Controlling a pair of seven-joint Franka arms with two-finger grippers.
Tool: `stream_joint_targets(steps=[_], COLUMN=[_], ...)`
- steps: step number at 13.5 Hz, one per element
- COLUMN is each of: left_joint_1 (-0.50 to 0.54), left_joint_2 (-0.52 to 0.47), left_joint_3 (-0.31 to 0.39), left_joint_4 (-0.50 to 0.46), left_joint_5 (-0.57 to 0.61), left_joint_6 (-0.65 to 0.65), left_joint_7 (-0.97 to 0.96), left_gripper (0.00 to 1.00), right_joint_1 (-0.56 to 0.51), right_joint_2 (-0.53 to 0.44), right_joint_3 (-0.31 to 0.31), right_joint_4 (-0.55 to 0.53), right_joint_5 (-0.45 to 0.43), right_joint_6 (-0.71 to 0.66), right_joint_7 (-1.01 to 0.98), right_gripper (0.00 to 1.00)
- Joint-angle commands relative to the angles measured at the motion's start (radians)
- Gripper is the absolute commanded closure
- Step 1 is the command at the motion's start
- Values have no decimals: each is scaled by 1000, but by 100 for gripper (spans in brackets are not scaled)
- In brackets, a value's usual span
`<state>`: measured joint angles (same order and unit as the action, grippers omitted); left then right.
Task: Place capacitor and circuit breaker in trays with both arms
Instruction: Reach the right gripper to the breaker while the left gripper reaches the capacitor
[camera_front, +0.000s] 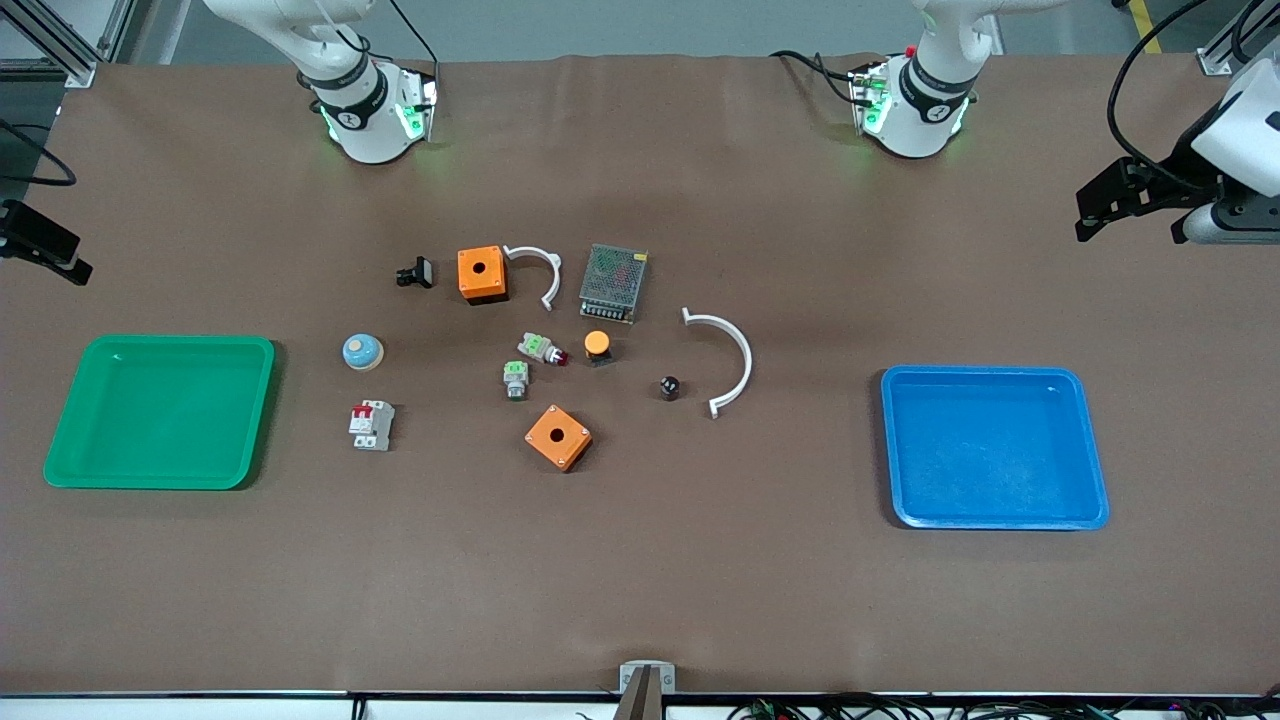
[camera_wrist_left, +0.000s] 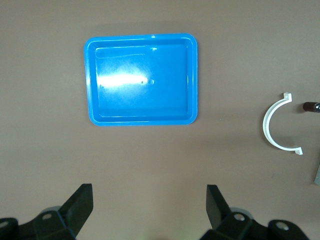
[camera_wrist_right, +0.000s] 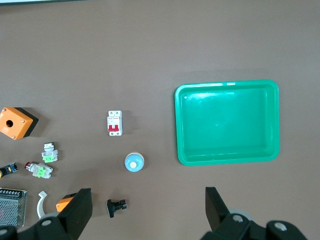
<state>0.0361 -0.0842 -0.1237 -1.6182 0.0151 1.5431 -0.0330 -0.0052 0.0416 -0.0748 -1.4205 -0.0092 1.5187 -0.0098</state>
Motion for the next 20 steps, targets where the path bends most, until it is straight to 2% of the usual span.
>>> stream_joint_targets(steps=[1, 4, 8, 11, 15, 18, 20], left_joint_1=[1, -5, -51, -149, -301, -410, -461], left_joint_2=[6, 36, 174, 277, 429, 544, 599], left_joint_3=[-2, -4, -22, -22, -20, -20, -19], left_joint_4=[18, 40, 77, 78, 77, 78, 80], left_joint_5=[-1, 0, 2, 0, 8, 11, 11], left_joint_6=[-1, -1, 17, 115, 336, 437, 497], left_joint_7=[15, 7, -5, -39, -250, -489, -606], left_gripper=[0, 0, 0, 0, 0, 0, 0], right_joint_1=[-6, -6, 2, 39, 79, 134, 146], right_joint_2=[12, 12, 18, 104, 193, 265, 288], right_joint_3=[6, 6, 7, 13, 13, 13, 13], right_joint_4=[29, 29, 28, 25, 25, 11, -36], right_joint_5=[-5, -5, 5, 8, 6, -2, 18], right_joint_6=[-15, -15, -15, -14, 0, -9, 36], right_joint_7=[7, 7, 11, 14, 11, 10, 14], right_gripper=[0, 0, 0, 0, 0, 0, 0])
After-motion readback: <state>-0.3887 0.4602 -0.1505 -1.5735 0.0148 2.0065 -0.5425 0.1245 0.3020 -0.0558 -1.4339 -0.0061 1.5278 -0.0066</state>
